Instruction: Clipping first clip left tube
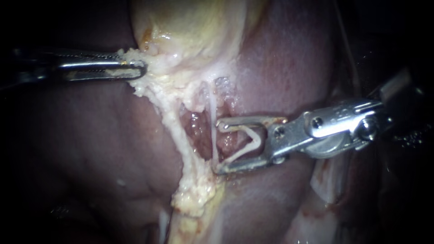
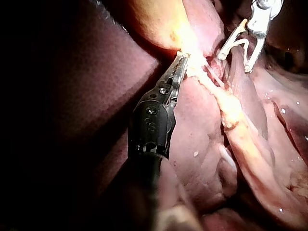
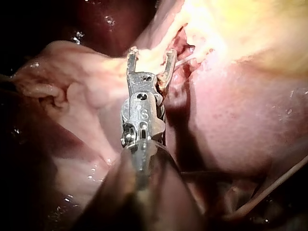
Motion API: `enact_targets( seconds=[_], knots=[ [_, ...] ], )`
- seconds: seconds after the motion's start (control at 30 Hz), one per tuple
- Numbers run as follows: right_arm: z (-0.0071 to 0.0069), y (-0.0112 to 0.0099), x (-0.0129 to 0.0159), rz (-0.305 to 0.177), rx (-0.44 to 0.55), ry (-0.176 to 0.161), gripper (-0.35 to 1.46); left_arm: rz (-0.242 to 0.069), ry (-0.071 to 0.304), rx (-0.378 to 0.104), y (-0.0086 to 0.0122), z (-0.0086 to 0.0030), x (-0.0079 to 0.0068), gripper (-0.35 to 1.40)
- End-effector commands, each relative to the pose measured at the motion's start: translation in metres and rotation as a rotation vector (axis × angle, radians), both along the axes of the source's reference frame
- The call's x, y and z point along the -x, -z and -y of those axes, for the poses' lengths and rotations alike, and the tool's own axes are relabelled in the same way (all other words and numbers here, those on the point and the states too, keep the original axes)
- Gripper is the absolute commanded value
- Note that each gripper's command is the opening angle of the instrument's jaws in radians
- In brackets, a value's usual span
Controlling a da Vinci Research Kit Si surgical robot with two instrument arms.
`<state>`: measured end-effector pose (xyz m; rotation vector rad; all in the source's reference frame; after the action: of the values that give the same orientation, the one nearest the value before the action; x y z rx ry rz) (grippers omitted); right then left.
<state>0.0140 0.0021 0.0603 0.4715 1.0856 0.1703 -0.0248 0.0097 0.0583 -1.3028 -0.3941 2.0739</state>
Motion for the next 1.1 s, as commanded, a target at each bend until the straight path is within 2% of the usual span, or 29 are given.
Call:
enact_targets(
  seconds=[0.03, 0.33, 0.67, 0.87, 1.1],
  knots=[
    [0.0000, -0.0004, -0.0004, 0.003, -0.003, -0.002, 0.50, 0.002, -0.001, 0.000, 0.0000, 0.0000, 0.0000, -0.35],
    [0.0000, -0.0026, -0.0027, -0.001, -0.015, 0.005, 0.50, 0.002, -0.001, -0.001, 0.0002, 0.0000, 0.0001, -0.35],
    [0.0005, -0.0032, -0.0046, -0.047, -0.038, 0.026, 0.50, 0.002, 0.000, -0.001, 0.0003, 0.0001, 0.0002, -0.35],
    [0.0011, -0.0040, -0.0055, -0.060, -0.046, 0.045, 0.50, 0.002, 0.000, -0.001, 0.0003, 0.0001, 0.0002, -0.35],
    [0.0016, -0.0049, -0.0066, -0.070, -0.051, 0.047, 0.50, 0.002, 0.000, -0.001, 0.0003, 0.0001, 0.0003, -0.35]
  ],
)
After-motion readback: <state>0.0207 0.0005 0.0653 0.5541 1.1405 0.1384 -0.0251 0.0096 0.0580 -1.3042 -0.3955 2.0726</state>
